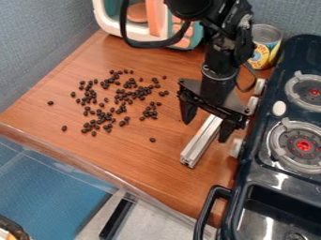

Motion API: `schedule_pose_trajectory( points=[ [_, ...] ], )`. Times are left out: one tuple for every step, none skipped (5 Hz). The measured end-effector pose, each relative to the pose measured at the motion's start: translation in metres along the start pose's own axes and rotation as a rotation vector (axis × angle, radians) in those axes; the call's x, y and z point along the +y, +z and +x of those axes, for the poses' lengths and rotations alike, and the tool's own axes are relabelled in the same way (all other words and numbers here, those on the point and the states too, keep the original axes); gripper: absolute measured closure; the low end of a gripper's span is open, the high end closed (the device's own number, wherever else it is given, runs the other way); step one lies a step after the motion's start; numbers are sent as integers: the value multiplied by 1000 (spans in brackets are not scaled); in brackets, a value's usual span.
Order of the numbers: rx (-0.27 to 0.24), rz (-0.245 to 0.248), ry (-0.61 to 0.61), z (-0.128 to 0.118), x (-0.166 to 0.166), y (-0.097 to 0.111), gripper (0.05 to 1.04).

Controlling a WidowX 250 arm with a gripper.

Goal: Sweep into pile

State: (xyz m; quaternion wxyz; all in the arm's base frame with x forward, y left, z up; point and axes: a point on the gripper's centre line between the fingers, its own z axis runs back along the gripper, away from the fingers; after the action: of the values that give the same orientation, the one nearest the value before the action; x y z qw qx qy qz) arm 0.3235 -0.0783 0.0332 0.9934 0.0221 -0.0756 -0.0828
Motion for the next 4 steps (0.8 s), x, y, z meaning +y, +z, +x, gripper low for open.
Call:
schedule_pose_trajectory(
  points=[
    [-4, -14, 5, 2, -3, -4, 83],
    [-4, -18, 22, 2, 0, -6, 115],
    [-1, -26, 33, 2, 2, -6, 395],
    [4, -30, 42, 1, 4, -7, 705]
  ],
)
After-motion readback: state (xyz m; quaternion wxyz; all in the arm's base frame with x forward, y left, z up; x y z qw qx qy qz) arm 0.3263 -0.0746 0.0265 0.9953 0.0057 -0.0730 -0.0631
